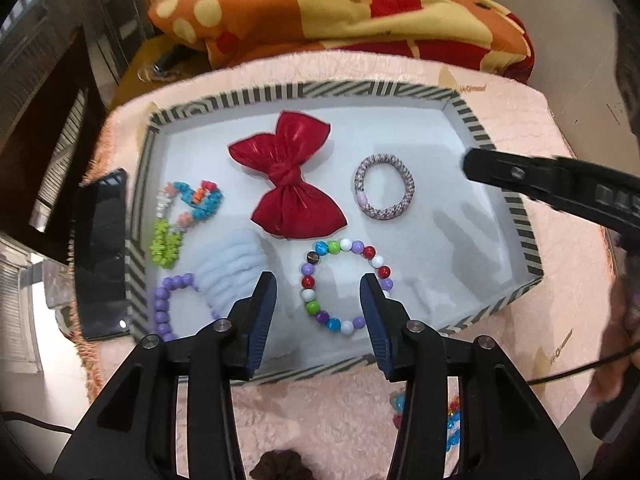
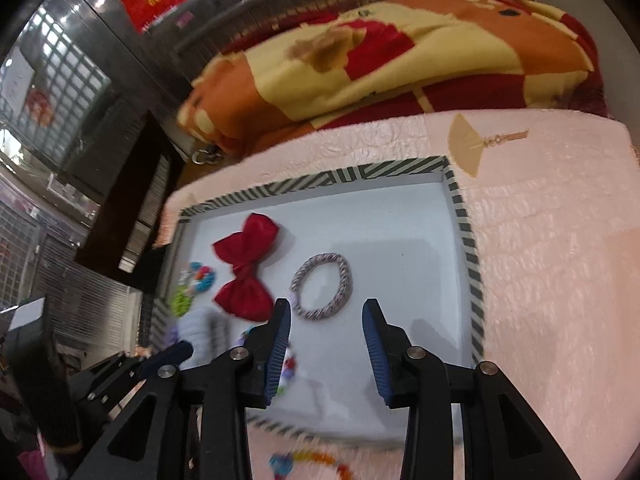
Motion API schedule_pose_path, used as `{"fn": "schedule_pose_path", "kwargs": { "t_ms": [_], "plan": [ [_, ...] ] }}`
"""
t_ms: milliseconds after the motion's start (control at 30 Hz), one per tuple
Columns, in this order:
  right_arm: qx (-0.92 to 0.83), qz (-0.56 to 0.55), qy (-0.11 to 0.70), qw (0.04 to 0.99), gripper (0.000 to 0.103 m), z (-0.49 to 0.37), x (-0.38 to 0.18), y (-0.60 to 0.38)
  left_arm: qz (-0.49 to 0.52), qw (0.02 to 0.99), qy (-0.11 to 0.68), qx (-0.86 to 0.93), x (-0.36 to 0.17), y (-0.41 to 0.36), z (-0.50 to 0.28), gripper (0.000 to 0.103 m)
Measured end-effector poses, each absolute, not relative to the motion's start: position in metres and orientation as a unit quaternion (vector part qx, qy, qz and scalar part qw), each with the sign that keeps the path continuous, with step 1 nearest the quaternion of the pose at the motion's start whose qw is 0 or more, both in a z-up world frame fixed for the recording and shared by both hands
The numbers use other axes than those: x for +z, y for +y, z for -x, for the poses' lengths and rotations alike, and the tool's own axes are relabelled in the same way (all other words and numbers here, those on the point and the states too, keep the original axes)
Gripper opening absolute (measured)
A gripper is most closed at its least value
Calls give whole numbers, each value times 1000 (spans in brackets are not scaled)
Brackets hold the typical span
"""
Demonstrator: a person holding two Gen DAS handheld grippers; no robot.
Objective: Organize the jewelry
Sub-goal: 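Withdraw both tools from the tray back over the remaining jewelry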
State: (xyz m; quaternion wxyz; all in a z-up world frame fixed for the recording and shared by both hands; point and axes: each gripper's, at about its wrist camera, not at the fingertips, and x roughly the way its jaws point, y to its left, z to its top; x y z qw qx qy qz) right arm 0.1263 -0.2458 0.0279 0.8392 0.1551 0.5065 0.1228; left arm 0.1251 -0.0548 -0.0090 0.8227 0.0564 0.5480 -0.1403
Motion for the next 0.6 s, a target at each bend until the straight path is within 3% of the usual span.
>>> {"fn": "schedule_pose_path", "kwargs": {
  "t_ms": [100, 600],
  "plan": [
    [127, -154, 491, 848, 41, -104, 46, -250, -57, 832, 535, -136, 3, -52, -115, 43],
    [136, -145, 483, 853, 42, -14, 47, -263, -53, 850, 517, -92, 26, -43, -46, 44]
  ]
}}
